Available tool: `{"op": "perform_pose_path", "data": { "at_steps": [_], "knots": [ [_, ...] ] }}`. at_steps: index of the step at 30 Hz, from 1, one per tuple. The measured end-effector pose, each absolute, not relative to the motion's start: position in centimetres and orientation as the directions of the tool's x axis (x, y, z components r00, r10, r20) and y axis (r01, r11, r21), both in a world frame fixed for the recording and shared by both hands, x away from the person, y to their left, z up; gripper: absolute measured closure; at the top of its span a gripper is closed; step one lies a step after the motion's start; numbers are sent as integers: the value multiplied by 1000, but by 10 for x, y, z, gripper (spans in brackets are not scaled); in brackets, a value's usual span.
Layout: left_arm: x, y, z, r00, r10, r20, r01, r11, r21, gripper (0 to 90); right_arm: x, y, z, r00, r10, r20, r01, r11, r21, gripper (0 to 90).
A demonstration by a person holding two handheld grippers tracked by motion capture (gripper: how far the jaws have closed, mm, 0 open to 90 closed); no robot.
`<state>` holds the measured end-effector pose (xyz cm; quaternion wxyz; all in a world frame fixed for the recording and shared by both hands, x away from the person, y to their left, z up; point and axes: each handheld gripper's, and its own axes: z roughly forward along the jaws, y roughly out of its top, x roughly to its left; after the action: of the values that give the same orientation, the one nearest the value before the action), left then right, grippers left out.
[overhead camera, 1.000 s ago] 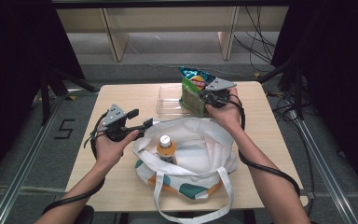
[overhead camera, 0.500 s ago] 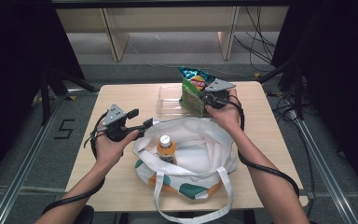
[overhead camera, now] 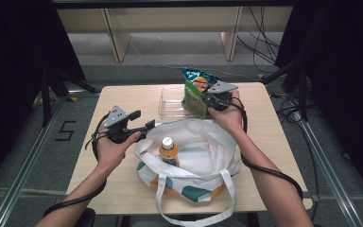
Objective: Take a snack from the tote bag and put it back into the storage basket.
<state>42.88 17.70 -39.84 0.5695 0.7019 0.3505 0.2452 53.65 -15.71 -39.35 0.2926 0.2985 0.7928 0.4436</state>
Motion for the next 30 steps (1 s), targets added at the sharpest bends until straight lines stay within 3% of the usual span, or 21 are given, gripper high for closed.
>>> {"op": "perform_pose_path", "data": {
  "at_steps": [30],
  "knots": [
    [429, 177, -399, 634, 772, -56, 214, -105, 971, 290, 538, -156, -410, -650, 733, -201, 256, 460, 851, 892]
  ]
}}
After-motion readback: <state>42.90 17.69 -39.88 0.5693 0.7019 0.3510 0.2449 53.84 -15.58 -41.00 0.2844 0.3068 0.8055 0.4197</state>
